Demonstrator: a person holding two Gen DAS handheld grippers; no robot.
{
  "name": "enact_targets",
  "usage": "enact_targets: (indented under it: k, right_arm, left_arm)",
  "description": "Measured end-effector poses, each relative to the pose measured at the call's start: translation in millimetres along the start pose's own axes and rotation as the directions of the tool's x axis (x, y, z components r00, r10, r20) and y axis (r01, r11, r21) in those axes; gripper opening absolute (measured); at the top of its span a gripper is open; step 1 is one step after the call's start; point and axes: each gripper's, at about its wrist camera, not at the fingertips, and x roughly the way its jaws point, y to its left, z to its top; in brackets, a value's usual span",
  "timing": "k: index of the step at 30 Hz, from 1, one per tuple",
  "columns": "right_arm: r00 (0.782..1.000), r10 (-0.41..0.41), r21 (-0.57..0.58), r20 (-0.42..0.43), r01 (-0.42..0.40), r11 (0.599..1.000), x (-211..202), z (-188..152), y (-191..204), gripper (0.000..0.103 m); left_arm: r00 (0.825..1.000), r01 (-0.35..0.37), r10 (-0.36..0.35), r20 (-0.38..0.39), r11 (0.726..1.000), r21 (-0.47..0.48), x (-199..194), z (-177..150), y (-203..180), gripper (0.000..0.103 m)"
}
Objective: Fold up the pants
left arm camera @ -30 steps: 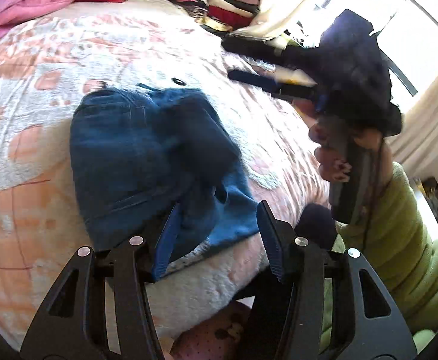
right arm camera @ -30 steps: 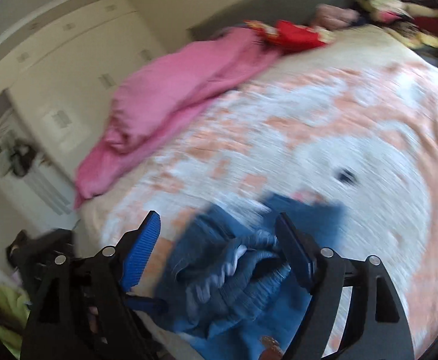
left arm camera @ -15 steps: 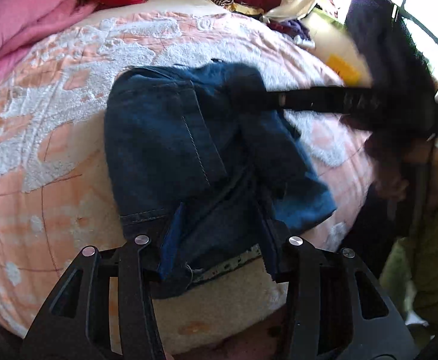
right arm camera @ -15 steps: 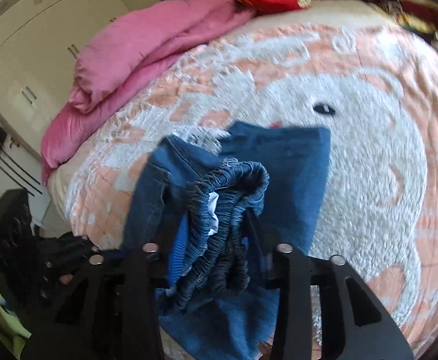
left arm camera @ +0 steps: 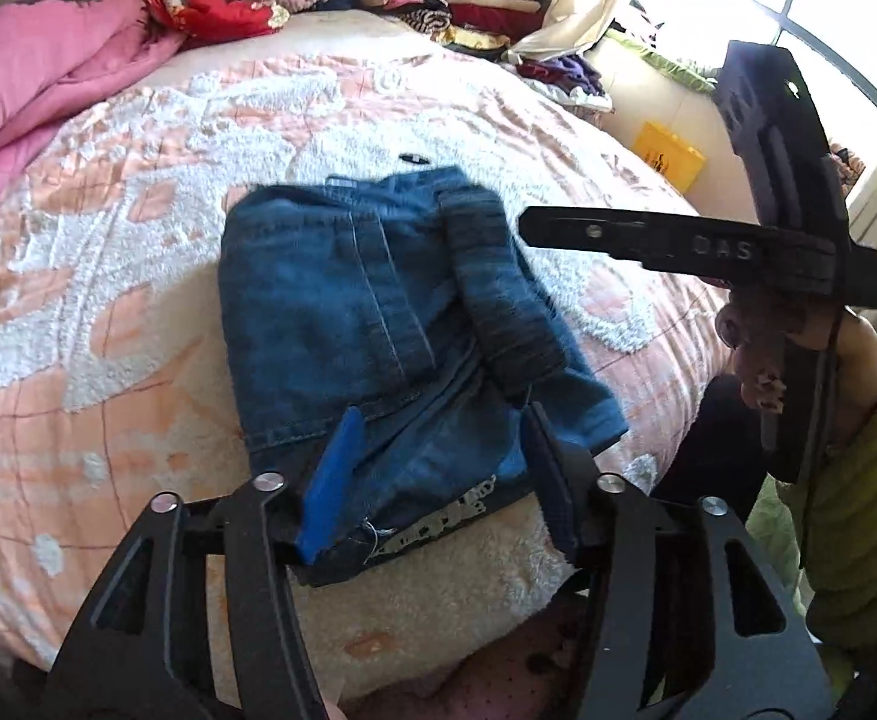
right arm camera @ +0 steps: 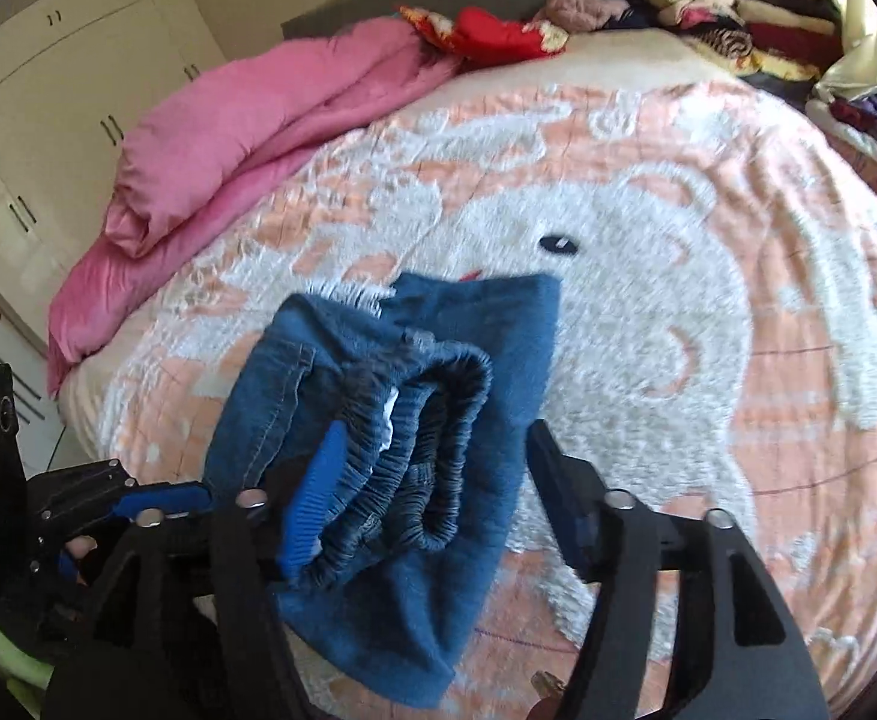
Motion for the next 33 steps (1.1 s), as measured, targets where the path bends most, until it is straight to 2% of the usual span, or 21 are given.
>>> enact_targets:
  k: [4, 12, 18, 28, 33]
  right_arm:
    - [0.999, -0.020, -0.010, 0.048, 0.021, 1.000, -19.8, 3.4, 4.0, 0.076]
    - [0.993, -0.044, -0.034, 0.113, 0.049, 0.998, -44.4, 4.2, 13.4, 0.087]
    - [0.989, -0.067, -0.047, 0.134, 0.073, 0.996, -52.3, 1.7, 16.2, 0.088]
    - [0.990, -0.106, -0.022, 0.095, 0.108, 0.994, -33.5, -6.6, 5.7, 0.088]
    - [0.992, -0.114, -0.007, 0.059, 0.115, 0.993, -18.6, -11.2, -1.6, 0.088]
  left_arm:
    - [1.000, -0.011, 0.011, 0.027, 1.000, 0.002, -11.1, 4.6, -1.9, 0.058]
    - [0.997, -0.034, 0.035, 0.065, 0.999, -0.007, -25.8, 10.3, 1.1, 0.071]
    - [0.995, -0.060, 0.061, 0.079, 0.998, -0.016, -27.2, 14.1, 7.1, 0.080]
    - [0.991, -0.118, 0.120, 0.059, 0.992, -0.039, -10.4, 19.1, 25.1, 0.085]
    - [0.991, -0.123, 0.126, 0.044, 0.990, -0.071, 1.3, 22.3, 38.1, 0.086]
